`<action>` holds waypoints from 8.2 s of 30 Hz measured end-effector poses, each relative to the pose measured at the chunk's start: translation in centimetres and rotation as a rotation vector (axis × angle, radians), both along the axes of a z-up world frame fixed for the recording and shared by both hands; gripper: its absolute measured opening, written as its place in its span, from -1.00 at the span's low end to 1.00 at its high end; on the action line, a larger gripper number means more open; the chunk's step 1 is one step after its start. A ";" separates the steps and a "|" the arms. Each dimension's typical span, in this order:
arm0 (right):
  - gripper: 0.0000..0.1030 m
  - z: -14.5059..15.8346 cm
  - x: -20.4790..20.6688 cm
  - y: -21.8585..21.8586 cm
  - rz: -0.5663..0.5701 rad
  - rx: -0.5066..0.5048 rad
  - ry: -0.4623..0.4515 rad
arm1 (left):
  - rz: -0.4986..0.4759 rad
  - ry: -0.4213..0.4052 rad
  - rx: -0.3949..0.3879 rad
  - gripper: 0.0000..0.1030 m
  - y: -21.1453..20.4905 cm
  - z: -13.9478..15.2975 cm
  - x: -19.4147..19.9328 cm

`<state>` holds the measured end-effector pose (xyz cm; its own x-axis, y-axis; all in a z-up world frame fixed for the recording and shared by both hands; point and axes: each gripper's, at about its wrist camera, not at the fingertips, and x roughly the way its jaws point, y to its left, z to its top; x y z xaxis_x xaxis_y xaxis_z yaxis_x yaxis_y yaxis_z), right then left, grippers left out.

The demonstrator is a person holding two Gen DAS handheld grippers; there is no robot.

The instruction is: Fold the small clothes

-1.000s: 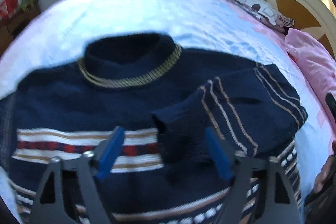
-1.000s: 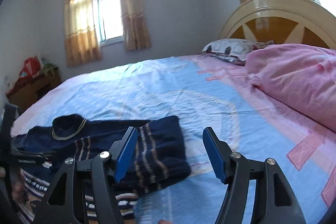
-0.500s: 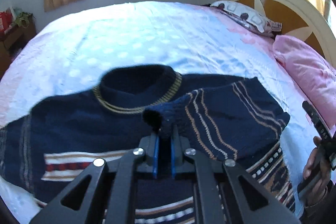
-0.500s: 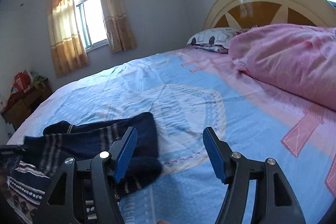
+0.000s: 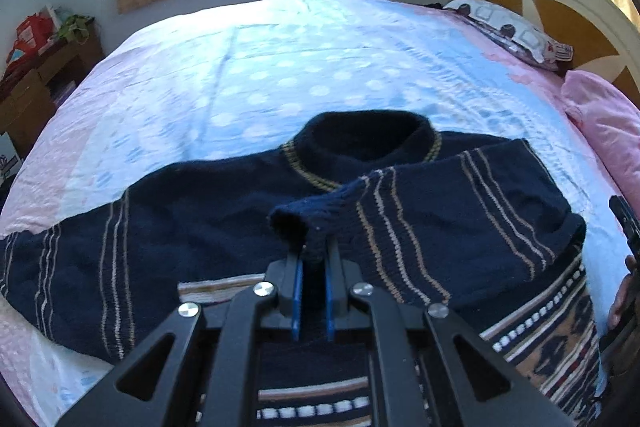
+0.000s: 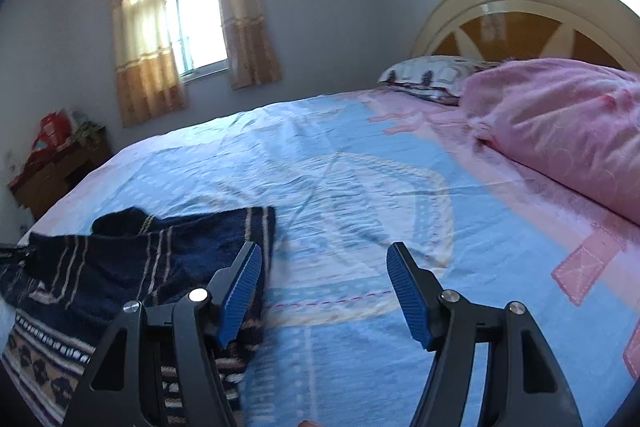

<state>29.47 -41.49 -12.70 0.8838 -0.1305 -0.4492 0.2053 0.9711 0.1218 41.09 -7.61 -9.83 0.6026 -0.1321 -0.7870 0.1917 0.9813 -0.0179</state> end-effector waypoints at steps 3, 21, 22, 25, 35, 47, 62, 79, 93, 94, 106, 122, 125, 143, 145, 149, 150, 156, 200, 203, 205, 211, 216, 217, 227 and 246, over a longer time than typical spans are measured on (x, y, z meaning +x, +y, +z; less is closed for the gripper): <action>0.29 -0.1 0.3 1.8 0.083 -0.037 0.008 | 0.014 0.013 0.015 -0.82 0.6 -0.8 0.5; 0.29 -3.2 2.6 8.6 0.567 -0.139 0.399 | 0.141 0.045 0.038 -0.25 3.7 -5.3 1.5; 0.29 -2.8 2.3 8.5 0.570 -0.123 0.382 | 0.147 0.038 0.042 -0.08 3.9 -5.2 1.3; 0.29 -1.2 2.7 8.2 0.519 -0.066 0.302 | 0.163 0.029 0.025 0.08 4.8 -4.8 1.1; 0.30 -4.8 6.2 10.2 0.530 -0.001 0.479 | 0.154 0.009 -0.012 0.19 5.5 -5.1 -0.7; 0.30 0.1 8.5 15.3 0.509 -0.007 0.461 | 0.209 -0.033 -0.075 0.48 9.0 -4.4 -4.5; 0.32 -4.5 8.5 23.8 0.487 -0.130 0.529 | 0.302 -0.076 -0.077 0.60 17.7 -3.4 -8.5; 0.33 -3.8 3.5 33.3 0.611 -0.285 0.404 | 0.626 -0.081 0.036 0.60 32.4 -4.4 -7.9; 0.46 -5.2 3.5 33.2 0.603 -0.267 0.405 | 0.940 -0.070 -0.087 0.60 46.0 -5.0 -4.9; 0.49 -5.2 3.5 33.1 0.600 -0.264 0.405 | 0.949 -0.071 -0.118 0.60 46.7 -5.1 -4.5; 0.50 -5.3 3.5 33.0 0.600 -0.261 0.401 | 0.981 -0.099 -0.175 -0.02 48.0 -6.1 -2.3; 0.50 -5.3 3.5 33.0 0.599 -0.259 0.398 | 0.904 -0.227 -0.330 -0.84 46.3 -1.4 -4.0; 0.51 -4.8 3.6 32.8 0.602 -0.238 0.399 | 0.846 -0.261 -0.341 -0.84 44.5 0.5 -4.3; 0.51 2.9 -1.1 24.5 0.516 -0.036 0.267 | 0.629 -0.262 -0.468 -0.85 33.3 5.4 -4.2; 0.51 3.0 -2.1 23.1 0.496 -0.033 0.242 | 0.600 -0.262 -0.465 -0.85 31.6 5.7 -4.0; 0.51 3.3 -3.8 21.1 0.470 -0.037 0.211 | 0.558 -0.251 -0.479 -0.85 29.0 6.2 -3.9; 0.51 3.3 -4.2 20.6 0.465 -0.039 0.204 | 0.547 -0.249 -0.482 -0.85 28.2 6.4 -3.8; 0.51 2.6 -5.6 18.6 0.447 -0.019 0.191 | 0.500 -0.227 -0.525 -0.85 23.5 7.3 -3.7; 0.51 -1.3 -6.0 12.6 0.370 0.225 0.209 | 0.025 -0.115 -0.332 0.36 -5.2 2.8 -4.8; 0.51 -1.5 -6.0 12.4 0.371 0.237 0.211 | 0.045 -0.155 -0.239 0.46 -1.5 2.8 -6.4; 0.51 -1.4 -6.0 12.2 0.366 0.246 0.204 | 0.095 -0.161 -0.163 0.46 1.7 2.2 -7.7; 0.51 0.6 -5.7 12.8 0.387 0.193 0.200 | 0.229 -0.165 -0.021 0.54 10.6 -0.6 -11.4; 0.37 2.4 -2.0 13.1 0.416 0.290 0.267 | 0.301 -0.069 -0.155 0.54 14.7 -4.2 -12.7; 0.27 2.5 -0.8 13.2 0.413 0.315 0.285 | 0.310 -0.057 -0.189 0.54 15.2 -4.5 -12.7; 0.08 -1.5 9.4 17.8 0.344 0.331 0.477 | 0.277 -0.031 -0.398 0.54 17.6 -5.8 -13.3; -0.88 3.5 9.4 22.0 0.270 -0.128 0.287 | 0.269 -0.048 -0.548 0.60 19.0 -6.4 -13.6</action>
